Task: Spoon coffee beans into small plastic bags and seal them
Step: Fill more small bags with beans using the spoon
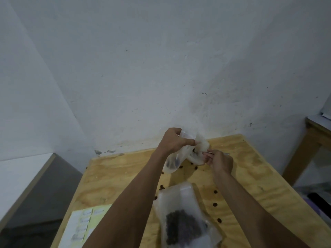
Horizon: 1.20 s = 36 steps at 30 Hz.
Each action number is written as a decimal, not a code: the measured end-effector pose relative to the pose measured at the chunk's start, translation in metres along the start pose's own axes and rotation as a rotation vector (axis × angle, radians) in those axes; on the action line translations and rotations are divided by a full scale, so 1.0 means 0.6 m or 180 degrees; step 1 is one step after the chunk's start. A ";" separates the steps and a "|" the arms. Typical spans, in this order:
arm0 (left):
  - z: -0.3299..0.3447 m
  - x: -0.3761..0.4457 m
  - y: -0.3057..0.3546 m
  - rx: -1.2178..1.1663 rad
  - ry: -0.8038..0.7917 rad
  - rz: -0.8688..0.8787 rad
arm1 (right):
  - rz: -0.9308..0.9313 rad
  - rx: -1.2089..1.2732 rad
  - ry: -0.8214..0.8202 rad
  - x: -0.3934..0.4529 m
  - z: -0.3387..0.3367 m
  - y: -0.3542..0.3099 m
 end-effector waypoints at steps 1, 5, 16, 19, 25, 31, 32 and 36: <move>-0.006 -0.004 -0.003 0.0042 -0.0024 -0.0001 | -0.0036 -0.0020 -0.0001 -0.001 -0.001 0.000; -0.029 -0.019 -0.021 0.0125 -0.0110 -0.0062 | -0.0204 -0.0133 -0.0009 -0.010 -0.010 -0.011; -0.048 -0.100 -0.057 0.0754 0.0337 0.0142 | -0.0808 -0.0129 -0.0064 -0.031 -0.021 -0.088; -0.045 -0.117 -0.053 0.0987 0.0429 0.0196 | -0.0939 -0.0053 -0.0304 -0.045 -0.012 -0.115; -0.038 -0.134 -0.035 0.1118 0.0544 0.0525 | -0.1352 -0.0711 -0.1096 -0.082 0.011 -0.126; -0.037 -0.128 -0.037 0.0985 0.0603 0.0464 | -0.2429 -0.1280 -0.1209 -0.103 0.013 -0.132; -0.039 -0.127 -0.038 0.0898 0.0610 0.0449 | -0.2438 -0.1186 -0.0966 -0.098 0.008 -0.131; -0.046 -0.115 -0.035 0.0431 0.0699 0.0307 | -0.2536 -0.1619 -0.0455 -0.061 -0.008 -0.111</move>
Point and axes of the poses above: each hand's wrist, its own x-axis towards the middle knuckle, its own z-axis out of the palm, y = z × x, the point moved 3 cm from there along x, towards the middle knuckle, and after that the axes turned 13 degrees about -z, right-handed, at the moved point
